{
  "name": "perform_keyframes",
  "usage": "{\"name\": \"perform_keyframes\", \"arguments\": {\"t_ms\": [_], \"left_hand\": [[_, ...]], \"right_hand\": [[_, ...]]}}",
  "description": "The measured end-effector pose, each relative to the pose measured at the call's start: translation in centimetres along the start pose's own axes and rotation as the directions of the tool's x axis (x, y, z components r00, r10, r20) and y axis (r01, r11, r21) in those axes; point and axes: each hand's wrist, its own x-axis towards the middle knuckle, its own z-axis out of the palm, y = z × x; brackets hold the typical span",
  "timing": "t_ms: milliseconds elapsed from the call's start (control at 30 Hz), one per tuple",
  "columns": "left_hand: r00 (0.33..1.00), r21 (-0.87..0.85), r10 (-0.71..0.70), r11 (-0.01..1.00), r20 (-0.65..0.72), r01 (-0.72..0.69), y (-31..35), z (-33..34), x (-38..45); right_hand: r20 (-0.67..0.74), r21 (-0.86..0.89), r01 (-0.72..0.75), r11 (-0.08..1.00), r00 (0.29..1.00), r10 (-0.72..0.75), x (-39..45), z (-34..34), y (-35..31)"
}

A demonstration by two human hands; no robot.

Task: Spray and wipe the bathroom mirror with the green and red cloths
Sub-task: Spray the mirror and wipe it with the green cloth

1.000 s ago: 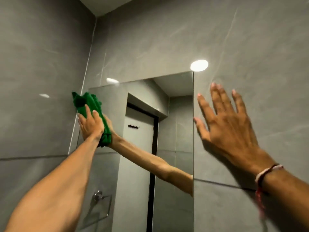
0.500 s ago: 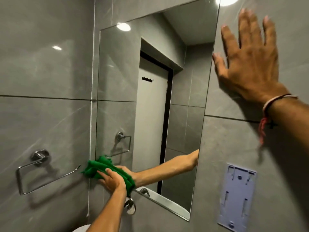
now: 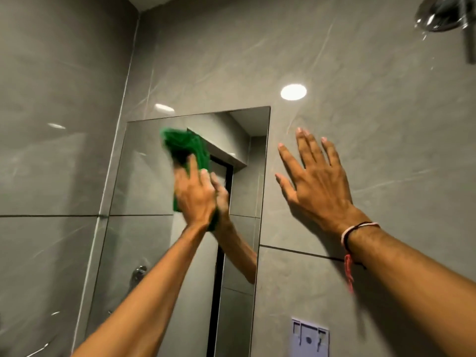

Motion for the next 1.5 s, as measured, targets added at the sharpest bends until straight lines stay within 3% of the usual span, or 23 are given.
{"name": "perform_keyframes", "arguments": {"t_ms": [67,133,200,233,267,333,367,400,433,467,533,600,633,767,900,1000,1100,1167,1233,1300,1367,1500], "left_hand": [[0.930,-0.007,0.350,0.936,0.109,-0.351,3.4,1.3,-2.1],[0.762,0.000,0.622,0.774,0.180,-0.633,3.4,2.1,-5.2],[0.627,0.001,0.748,0.642,0.219,-0.766,0.4,1.5,-8.0],[0.603,-0.001,0.765,0.619,0.226,-0.785,-1.8,0.9,-9.0],[0.623,0.002,0.745,0.641,0.240,-0.767,-4.7,0.0,-10.4],[0.767,0.050,0.599,0.780,0.229,-0.624,-10.8,-2.1,-12.9],[0.870,0.092,0.449,0.876,0.205,-0.474,-14.2,-3.4,-14.5],[0.958,0.117,0.244,0.958,0.152,-0.263,-17.3,-4.6,-16.0],[0.996,0.113,-0.009,0.994,0.084,-0.001,-20.1,-5.8,-17.9],[0.968,0.094,-0.252,0.964,0.007,0.250,-21.9,-6.6,-19.4],[0.776,0.019,-0.622,0.779,-0.104,0.627,-23.4,-7.5,-22.6],[0.637,-0.040,-0.759,0.646,-0.132,0.762,-21.5,-7.1,-24.9],[0.637,-0.044,-0.762,0.644,-0.115,0.763,-19.6,-6.6,-26.1],[0.847,0.060,-0.530,0.847,0.035,0.527,-11.9,-4.5,-32.4],[0.934,0.020,-0.340,0.940,0.112,0.339,-6.3,-2.4,-31.8],[0.988,0.029,-0.096,0.995,0.124,0.093,-2.7,-0.9,-28.0],[0.989,-0.035,0.106,0.994,0.102,-0.103,0.4,0.5,-24.5],[0.970,-0.097,0.223,0.972,0.095,-0.214,1.7,1.2,-22.9],[0.923,-0.193,0.365,0.921,0.121,-0.339,2.7,1.4,-21.8],[0.857,-0.296,0.490,0.852,0.158,-0.432,3.1,1.3,-21.0],[0.814,-0.379,0.549,0.805,0.187,-0.456,3.4,0.7,-20.7],[0.841,-0.405,0.496,0.829,0.216,-0.385,3.6,-1.4,-20.2]], "right_hand": [[-0.022,-0.006,-0.046,0.999,0.999,0.046,-0.7,-0.2,0.8],[-0.055,0.007,-0.090,0.996,0.994,0.090,-1.5,-0.1,1.2],[-0.078,0.024,-0.112,0.993,0.990,0.114,-2.5,0.0,1.2],[-0.088,0.024,-0.119,0.993,0.989,0.121,-2.8,0.0,1.2],[-0.080,0.028,-0.127,0.991,0.988,0.129,-3.4,0.3,0.9],[-0.071,0.033,-0.135,0.990,0.988,0.137,-4.1,0.5,0.4],[-0.059,0.033,-0.135,0.990,0.989,0.136,-4.7,0.7,-0.1],[-0.051,0.029,-0.130,0.991,0.990,0.132,-5.0,0.8,-0.4],[-0.037,0.034,-0.131,0.991,0.991,0.132,-5.5,1.0,-0.8],[-0.041,0.046,-0.137,0.989,0.989,0.139,-5.8,1.0,-1.1],[-0.049,0.067,-0.146,0.987,0.988,0.149,-6.0,0.9,-1.7],[-0.071,0.076,-0.164,0.983,0.983,0.170,-5.8,0.7,-2.0],[-0.076,0.087,-0.178,0.980,0.980,0.185,-5.7,0.7,-1.9],[-0.002,0.141,-0.177,0.974,0.984,0.179,-5.7,0.5,-1.6],[0.037,0.209,-0.125,0.970,0.992,0.120,-6.6,-0.7,-1.9],[0.032,0.414,-0.077,0.907,0.997,0.071,-8.9,-1.2,-2.6],[0.058,0.684,-0.161,0.712,0.984,0.167,-10.0,-2.5,-3.3],[0.177,0.802,-0.288,0.523,0.951,0.252,-10.0,-3.8,-3.6],[0.308,0.842,-0.401,0.360,0.907,0.288,-9.4,-4.9,-3.3],[0.412,0.816,-0.496,0.295,0.859,0.303,-8.9,-5.2,-2.5],[0.494,0.810,-0.562,0.168,0.807,0.322,-8.8,-5.6,-1.4],[0.575,0.815,-0.553,-0.172,0.736,0.358,-10.8,-7.4,0.0]]}}
